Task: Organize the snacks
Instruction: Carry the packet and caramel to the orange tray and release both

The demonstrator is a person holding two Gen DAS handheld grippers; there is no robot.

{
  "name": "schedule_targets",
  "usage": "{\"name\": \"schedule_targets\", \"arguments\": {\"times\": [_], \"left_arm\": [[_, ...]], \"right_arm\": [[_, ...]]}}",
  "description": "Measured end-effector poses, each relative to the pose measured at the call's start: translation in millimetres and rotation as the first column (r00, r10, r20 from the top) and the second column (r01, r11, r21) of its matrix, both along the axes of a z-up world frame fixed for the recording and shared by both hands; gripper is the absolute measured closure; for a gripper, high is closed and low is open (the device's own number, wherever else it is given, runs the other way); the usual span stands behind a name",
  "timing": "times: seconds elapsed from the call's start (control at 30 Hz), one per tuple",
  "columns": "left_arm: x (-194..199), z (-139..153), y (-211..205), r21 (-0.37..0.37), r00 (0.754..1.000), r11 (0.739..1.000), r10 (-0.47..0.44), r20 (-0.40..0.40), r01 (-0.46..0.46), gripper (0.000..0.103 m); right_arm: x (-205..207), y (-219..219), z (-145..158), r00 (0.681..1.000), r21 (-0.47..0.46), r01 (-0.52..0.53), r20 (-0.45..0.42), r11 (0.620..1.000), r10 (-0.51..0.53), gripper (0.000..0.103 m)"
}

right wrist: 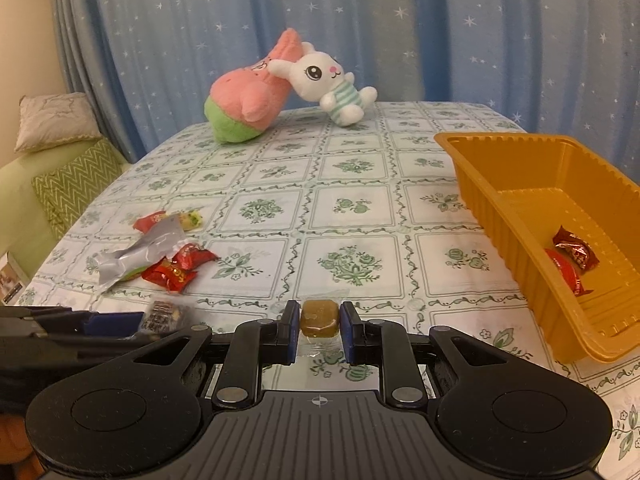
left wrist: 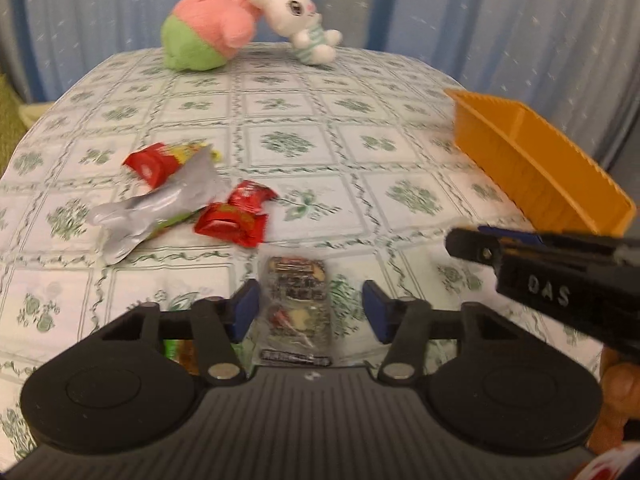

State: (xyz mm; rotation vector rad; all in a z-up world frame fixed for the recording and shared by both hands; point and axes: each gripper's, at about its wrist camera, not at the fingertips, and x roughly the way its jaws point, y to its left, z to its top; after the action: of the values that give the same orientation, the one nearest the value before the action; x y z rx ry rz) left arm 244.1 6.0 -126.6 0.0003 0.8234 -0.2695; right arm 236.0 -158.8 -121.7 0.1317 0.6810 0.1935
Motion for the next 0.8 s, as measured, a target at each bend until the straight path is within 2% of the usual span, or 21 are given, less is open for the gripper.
{"name": "schedule_targets", "arguments": {"times": [0.03, 0.07, 0.27, 0.4, 0.8], "left_arm": [[-1, -1, -3, 0.014, 1.0, 1.0, -0.012, -0.002, 0.012, 0.066], [-1, -2, -5, 0.029, 1.0, 0.999, -0.021, -0.006, 0.021, 0.067], [-6, -2, -14, 0.098, 0.999, 0.994, -0.05, 0.002, 0.05, 0.069], [-6, 1, -13, 0.075, 0.999, 0.996, -0.042, -0.002, 0.042, 0.069], [-5, 36, -43, 0.017, 0.995, 0.998, -0.067, 0.068, 0.066, 0.069]], "right_arm": [[0, 0, 0, 1.0, 0.001, 0.0, -0.001, 1.0, 0.0, 0.081], [0, -1, 1, 1.0, 0.002, 0.001, -0.001, 1.0, -0.001, 0.081], [-1, -4, 3, 1.0, 0.008, 0.006, 0.0, 1.0, -0.006, 0.081], [-3, -8, 7, 1.0, 0.01, 0.011, 0.01, 1.0, -0.011, 0.081], [-14, -36, 37, 0.994, 0.003, 0.051, 0.096, 0.999, -0.051, 0.081]]}}
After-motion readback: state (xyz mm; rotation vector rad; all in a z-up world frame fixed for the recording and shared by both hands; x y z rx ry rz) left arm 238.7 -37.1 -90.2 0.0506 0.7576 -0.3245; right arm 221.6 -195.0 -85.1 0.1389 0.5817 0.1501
